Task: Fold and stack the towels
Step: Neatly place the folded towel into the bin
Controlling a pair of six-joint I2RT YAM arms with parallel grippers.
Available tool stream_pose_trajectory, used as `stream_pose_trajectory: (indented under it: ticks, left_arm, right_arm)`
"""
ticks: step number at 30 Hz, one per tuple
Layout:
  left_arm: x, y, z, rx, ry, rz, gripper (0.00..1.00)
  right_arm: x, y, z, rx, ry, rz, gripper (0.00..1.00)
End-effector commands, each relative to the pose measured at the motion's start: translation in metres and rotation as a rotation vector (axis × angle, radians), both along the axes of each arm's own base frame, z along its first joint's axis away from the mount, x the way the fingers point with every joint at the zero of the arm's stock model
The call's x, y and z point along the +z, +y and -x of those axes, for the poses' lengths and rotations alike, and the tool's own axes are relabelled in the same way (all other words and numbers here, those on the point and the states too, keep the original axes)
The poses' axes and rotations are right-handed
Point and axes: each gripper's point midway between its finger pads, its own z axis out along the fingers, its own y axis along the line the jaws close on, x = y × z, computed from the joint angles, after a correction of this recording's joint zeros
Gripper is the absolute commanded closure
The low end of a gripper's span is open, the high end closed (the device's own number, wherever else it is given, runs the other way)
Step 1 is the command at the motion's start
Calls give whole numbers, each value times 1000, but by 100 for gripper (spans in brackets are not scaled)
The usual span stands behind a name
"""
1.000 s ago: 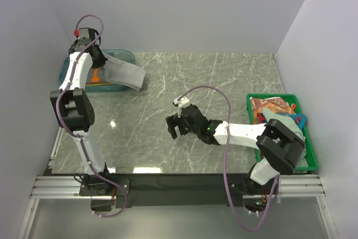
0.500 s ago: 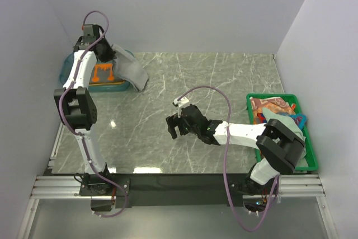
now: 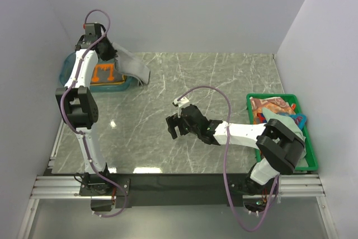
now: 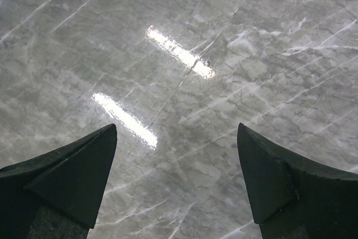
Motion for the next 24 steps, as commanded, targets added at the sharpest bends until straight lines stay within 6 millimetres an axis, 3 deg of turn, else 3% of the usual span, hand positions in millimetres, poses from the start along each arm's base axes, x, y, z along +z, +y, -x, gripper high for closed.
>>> stream_pose_trajectory:
  ticks: [1,6,12,24]
  left_arm:
    - [19,25,-1,30,-31,-94,99]
    - [3,51,10,58,36,-203,99]
    - [1,73,11,83,61,-319,99]
    - [-8,96,7,180,47,-269,99]
  right_arm:
    - [16,8,-12,-6,-38,-24,6]
    - [17,9,-12,-5,-40,-29,7]
    - [16,8,-12,-5,-41,-30,7]
    - [15,9,-11,0,-38,-28,7]
